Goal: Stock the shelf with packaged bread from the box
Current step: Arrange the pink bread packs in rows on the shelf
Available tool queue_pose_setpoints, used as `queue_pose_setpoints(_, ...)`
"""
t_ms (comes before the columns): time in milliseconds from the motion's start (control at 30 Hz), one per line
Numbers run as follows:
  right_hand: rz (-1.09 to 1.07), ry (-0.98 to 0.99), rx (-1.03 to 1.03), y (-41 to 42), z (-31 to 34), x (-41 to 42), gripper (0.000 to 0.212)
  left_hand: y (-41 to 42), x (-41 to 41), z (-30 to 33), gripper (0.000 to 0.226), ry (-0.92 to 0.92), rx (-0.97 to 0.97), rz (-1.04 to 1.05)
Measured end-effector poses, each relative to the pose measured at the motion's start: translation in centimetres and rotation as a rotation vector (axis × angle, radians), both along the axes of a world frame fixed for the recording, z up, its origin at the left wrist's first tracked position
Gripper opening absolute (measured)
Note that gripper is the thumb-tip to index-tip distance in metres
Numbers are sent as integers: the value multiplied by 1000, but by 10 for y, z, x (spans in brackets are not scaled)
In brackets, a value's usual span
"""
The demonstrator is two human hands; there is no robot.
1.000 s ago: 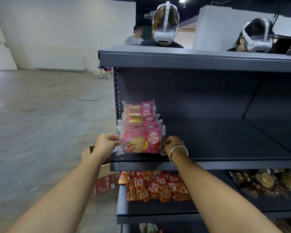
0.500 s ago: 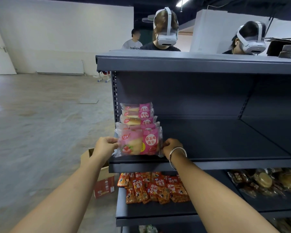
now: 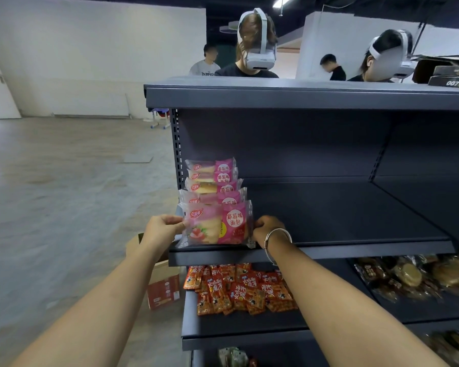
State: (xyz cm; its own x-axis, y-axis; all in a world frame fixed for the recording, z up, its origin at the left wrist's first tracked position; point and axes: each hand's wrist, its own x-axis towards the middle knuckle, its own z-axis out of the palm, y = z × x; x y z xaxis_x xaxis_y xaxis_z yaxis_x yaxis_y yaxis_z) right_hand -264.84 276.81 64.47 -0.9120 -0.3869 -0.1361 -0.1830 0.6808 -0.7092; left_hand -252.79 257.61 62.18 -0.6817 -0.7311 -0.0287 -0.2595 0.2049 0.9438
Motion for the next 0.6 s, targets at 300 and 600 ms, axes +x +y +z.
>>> queue_pose_setpoints(300, -10, -15, 11, 4, -1, 2, 25, -1, 7, -3, 45, -36, -13, 33)
queue_pose_setpoints(600, -32, 13, 41, 23, 5, 6, 32, 9, 16, 0, 56, -3, -22, 93)
